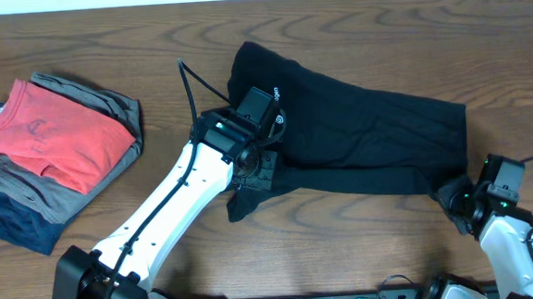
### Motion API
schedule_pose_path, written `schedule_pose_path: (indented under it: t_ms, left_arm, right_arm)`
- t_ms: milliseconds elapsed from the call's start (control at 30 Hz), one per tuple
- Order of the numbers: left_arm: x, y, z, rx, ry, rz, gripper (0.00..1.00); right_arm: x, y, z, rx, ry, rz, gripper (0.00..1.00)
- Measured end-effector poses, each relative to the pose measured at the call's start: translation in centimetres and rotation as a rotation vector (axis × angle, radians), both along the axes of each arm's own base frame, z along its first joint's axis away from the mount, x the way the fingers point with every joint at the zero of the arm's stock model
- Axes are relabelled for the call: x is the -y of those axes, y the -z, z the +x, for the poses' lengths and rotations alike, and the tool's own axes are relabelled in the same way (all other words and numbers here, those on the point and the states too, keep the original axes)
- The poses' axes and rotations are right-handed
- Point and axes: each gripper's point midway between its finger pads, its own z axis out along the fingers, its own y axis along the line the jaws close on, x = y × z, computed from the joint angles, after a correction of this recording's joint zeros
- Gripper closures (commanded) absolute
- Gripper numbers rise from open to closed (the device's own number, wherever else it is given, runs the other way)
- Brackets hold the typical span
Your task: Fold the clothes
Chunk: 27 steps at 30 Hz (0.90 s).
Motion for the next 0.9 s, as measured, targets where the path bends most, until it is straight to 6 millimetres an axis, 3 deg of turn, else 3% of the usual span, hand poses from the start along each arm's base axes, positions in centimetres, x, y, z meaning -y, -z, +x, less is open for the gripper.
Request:
schedule_pose_path:
  t_ms: [67, 200, 333, 667, 900]
  left_arm:
    - [-0.2, 0.0, -0.1, -0.002, -0.001, 0.009, 0.87]
    - [-0.5, -0.2, -0.2, 0.001, -0.002, 0.018, 0.87]
    - [-0.9, -2.1, -0.7, 0.045, -0.003, -0.004, 0.87]
    - [-3.9, -13.4, -1.8, 0.449, -0.046, -0.157, 0.87]
    - [-5.9, -20.5, -4.0, 0.713, -0.079, -0.316, 0.87]
  right_arm:
    - [0.0, -1.0, 0.0, -0.024, -0.042, -0.008, 0.99]
    - [0.5, -5.4, 1.2, -0.02, -0.12, -0.043, 0.99]
    - [0.8, -10.1, 1.9, -0.009, -0.189, -0.078, 0.99]
    - [2.4, -19.5, 0.5, 0.014, -0.246, -0.161, 0.99]
    - [3.0, -24.0, -1.1, 0.072, -0.234, -0.231, 0.99]
